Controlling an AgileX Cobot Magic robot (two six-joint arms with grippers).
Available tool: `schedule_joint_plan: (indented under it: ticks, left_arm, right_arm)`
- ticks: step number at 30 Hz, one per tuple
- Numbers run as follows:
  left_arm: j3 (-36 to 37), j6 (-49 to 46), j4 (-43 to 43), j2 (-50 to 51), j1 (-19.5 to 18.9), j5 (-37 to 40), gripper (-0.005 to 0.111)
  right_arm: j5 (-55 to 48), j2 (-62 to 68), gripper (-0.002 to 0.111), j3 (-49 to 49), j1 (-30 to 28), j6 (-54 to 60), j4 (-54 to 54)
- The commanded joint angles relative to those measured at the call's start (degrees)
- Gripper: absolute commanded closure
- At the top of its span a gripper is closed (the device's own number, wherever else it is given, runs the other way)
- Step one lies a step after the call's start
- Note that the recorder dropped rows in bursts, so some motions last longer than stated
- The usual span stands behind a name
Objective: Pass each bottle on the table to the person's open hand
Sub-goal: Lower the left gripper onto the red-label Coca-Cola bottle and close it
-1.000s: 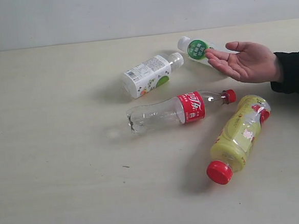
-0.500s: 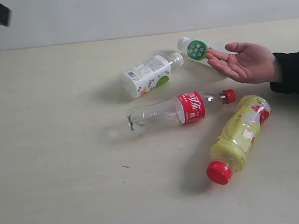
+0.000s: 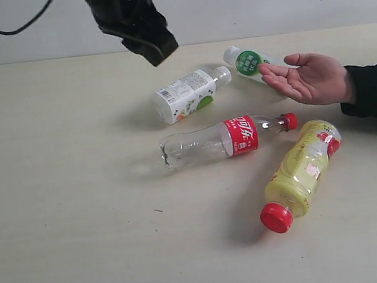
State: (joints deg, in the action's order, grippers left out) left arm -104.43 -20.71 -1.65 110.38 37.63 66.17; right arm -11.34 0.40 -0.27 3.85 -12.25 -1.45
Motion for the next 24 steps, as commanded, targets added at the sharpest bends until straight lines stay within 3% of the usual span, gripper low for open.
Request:
schedule_joint_plan:
  ticks: [1,5,10,24]
  left_arm:
    - [-7.6,-6.1,-6.1,7.8,1.3,3.8,0.044]
    - [-8.8,-10.9,-6.1,12.4,3.7,3.8,0.035]
    - [-8.8,-14.3,-5.4,16.4,6.1,3.8,0.033]
    - [-8.8,-16.3,-2.8,22.3,6.6,3.8,0.033]
  right_arm:
    - [0.2,-0.4,0.108,0.3,-0.3,0.2,0.0]
    - [0.2,-0.4,0.108,0.3,-0.3,0.2,0.0]
    - [0.2,-0.4,0.108,0.3,-0.3,0.2,0.0]
    - [0.2,-0.4,0.108,0.3,-0.3,0.2,0.0]
